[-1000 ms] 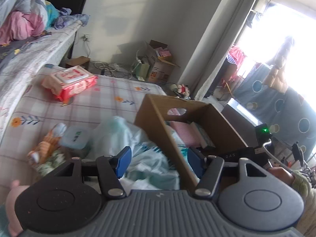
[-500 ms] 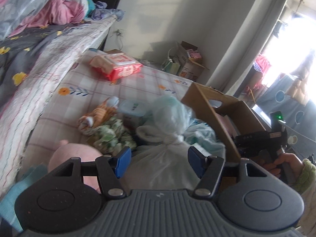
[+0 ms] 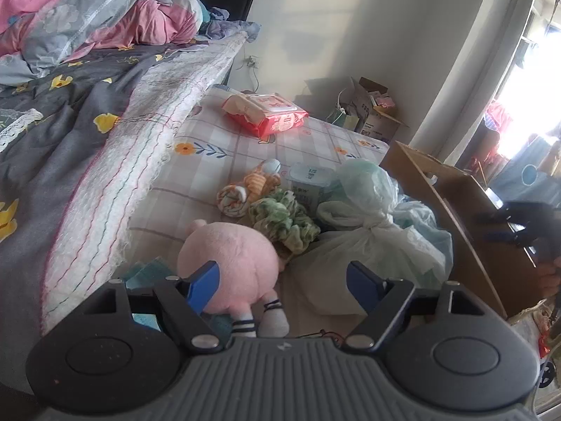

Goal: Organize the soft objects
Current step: 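Withdraw the right gripper from the box toward the pink plush toy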

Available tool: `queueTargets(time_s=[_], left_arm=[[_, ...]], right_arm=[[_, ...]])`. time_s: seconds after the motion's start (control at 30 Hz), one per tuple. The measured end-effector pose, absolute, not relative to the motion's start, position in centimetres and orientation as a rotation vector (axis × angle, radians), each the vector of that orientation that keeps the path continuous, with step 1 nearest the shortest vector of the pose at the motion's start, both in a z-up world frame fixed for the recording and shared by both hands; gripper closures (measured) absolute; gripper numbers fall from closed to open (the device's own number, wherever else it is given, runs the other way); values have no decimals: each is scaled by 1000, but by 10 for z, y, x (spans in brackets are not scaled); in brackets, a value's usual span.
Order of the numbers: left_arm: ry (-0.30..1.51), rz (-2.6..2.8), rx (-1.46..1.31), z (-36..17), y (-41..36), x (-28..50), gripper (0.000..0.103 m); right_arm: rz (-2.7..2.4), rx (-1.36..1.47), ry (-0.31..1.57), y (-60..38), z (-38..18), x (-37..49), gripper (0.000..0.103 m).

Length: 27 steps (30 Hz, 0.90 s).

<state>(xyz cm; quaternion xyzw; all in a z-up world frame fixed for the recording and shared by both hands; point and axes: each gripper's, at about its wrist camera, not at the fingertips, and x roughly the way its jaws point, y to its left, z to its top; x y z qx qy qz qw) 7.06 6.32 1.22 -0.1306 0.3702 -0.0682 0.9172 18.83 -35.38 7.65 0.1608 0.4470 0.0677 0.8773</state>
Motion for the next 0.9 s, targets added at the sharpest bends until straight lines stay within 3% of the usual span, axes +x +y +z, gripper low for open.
queueTargets(time_s=[0.37, 0.67, 0.9], left_arm=[[747, -126, -221, 10, 63, 62, 21], [753, -89, -158, 2, 63, 67, 21], [773, -92, -128, -7, 67, 76, 21]], right_arm=[[485, 529, 830, -285, 117, 152, 29], [712, 715, 1050, -185, 72, 156, 39], [739, 723, 1209, -122, 35, 157, 39]])
